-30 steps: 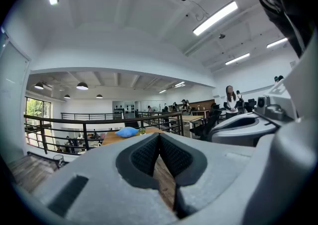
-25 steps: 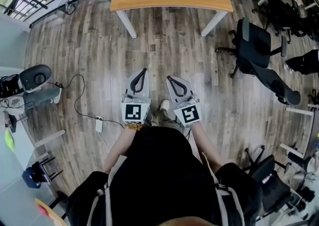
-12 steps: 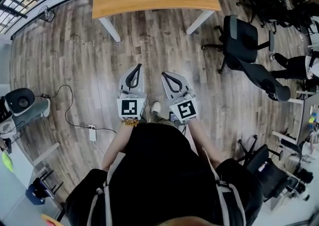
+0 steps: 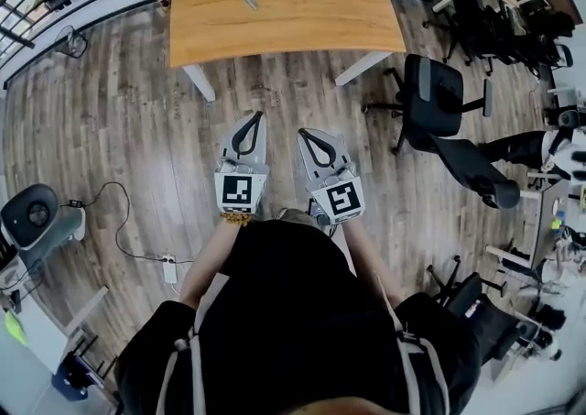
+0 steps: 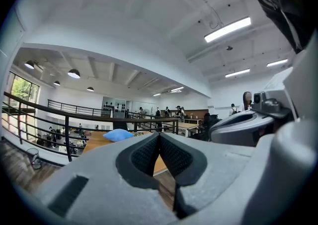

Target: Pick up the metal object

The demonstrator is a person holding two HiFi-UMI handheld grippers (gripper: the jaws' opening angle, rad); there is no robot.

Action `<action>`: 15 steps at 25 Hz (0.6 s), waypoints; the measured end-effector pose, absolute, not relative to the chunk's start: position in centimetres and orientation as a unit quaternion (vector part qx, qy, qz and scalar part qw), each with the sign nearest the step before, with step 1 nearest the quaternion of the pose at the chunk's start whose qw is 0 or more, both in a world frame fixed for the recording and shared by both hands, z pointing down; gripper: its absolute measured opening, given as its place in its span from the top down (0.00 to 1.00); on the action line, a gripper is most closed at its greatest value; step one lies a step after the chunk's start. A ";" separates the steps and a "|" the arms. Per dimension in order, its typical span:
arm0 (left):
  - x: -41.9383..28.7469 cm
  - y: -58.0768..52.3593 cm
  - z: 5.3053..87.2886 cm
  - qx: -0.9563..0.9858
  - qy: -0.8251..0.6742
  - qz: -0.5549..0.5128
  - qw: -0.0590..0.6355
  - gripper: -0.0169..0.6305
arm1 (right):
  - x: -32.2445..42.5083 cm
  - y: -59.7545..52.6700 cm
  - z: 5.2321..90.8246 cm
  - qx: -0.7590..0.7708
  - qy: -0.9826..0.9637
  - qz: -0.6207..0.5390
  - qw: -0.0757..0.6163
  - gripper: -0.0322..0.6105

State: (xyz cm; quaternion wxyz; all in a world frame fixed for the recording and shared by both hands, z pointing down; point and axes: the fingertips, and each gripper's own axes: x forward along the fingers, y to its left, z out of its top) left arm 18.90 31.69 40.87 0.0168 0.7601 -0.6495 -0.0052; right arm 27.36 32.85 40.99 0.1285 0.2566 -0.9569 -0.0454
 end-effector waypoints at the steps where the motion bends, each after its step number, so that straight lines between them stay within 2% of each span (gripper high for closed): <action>1: 17.9 31.0 40.9 0.761 -0.649 -0.006 0.017 0.96 | 26.5 32.2 40.8 0.260 -0.956 -0.046 0.128 0.95; 6: 14.3 27.7 41.6 0.761 -0.648 0.001 0.025 0.96 | 23.4 29.3 40.5 0.270 -0.954 -0.047 0.124 0.95; 15: 12.4 21.2 44.6 0.756 -0.651 0.034 0.054 0.96 | 22.6 21.1 43.8 0.271 -0.953 -0.005 0.137 0.95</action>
